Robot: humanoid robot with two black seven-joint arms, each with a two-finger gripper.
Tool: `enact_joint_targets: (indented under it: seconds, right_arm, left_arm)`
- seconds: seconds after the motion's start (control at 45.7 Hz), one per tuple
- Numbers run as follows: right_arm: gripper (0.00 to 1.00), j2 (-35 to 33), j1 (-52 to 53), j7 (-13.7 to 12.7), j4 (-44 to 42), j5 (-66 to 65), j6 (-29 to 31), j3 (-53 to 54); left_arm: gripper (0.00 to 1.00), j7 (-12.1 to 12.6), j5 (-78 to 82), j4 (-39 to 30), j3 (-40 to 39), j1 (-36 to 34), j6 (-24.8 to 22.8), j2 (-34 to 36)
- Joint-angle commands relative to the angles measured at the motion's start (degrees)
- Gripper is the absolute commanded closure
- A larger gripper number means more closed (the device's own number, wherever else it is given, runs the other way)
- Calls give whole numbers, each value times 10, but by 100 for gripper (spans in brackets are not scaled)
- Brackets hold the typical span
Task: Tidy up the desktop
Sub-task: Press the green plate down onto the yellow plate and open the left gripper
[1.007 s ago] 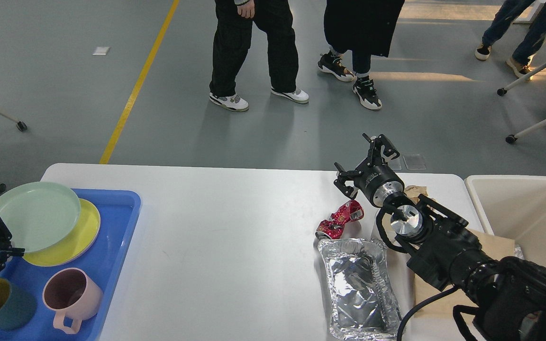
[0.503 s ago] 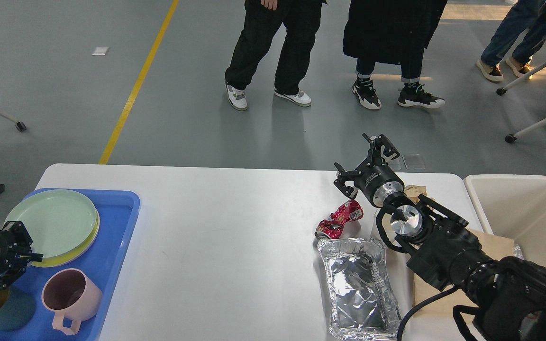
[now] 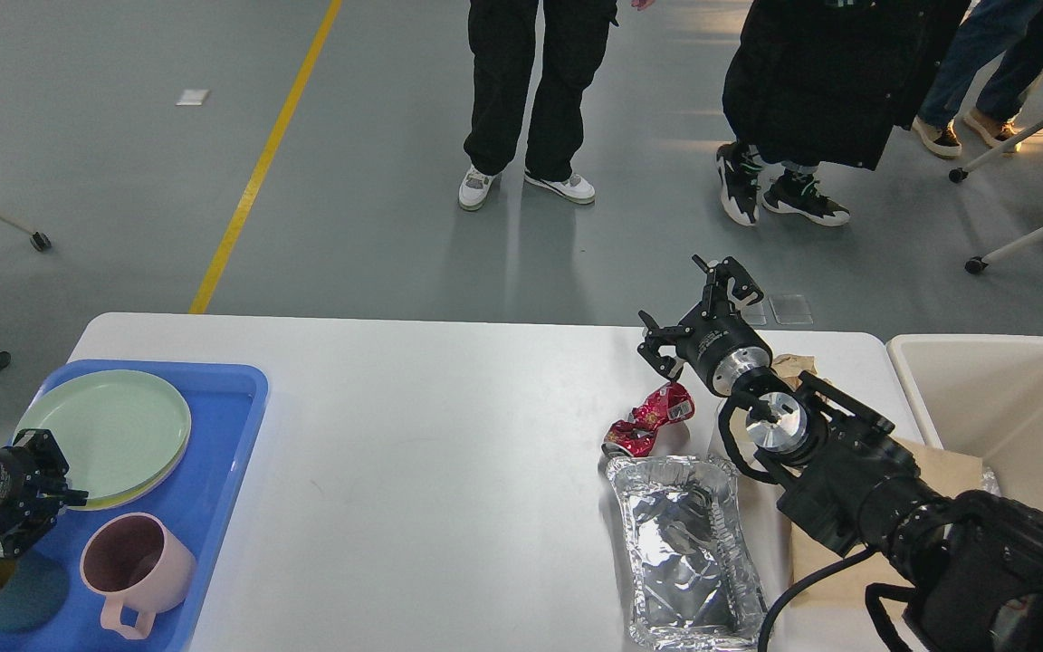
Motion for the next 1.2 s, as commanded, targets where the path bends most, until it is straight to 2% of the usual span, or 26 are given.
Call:
enact_joint_targets:
  seconds: [0.0, 0.328, 0.416, 0.46, 0.569, 0.788, 0.985, 1.182]
  right_arm:
    - [0, 1, 0, 0, 0, 0, 0, 0]
    - [0, 1, 0, 0, 0, 0, 0, 0]
    - [0, 1, 0, 0, 0, 0, 0, 0]
    - [0, 0, 0, 0, 0, 0, 0, 0]
    - [0, 1, 0, 0, 0, 0, 0, 0]
    - [0, 0, 0, 0, 0, 0, 0, 0]
    - [0, 0, 0, 0, 0, 0, 0, 0]
    - [0, 0, -1, 0, 0, 0, 0, 0]
  left_arm:
    - [100, 0, 0, 13, 0, 0, 0, 0]
    - [100, 0, 0, 28, 0, 0, 0, 0]
    - [97, 0, 0, 28, 0, 0, 0, 0]
    - [91, 0, 0, 29, 0, 0, 0, 0]
    - [67, -1, 1, 32, 2, 0, 13, 0]
    - [46, -1, 5, 31, -2, -2, 32, -1]
    - [34, 0, 6, 31, -1, -5, 32, -1]
    - [33, -1, 6, 31, 0, -5, 34, -1]
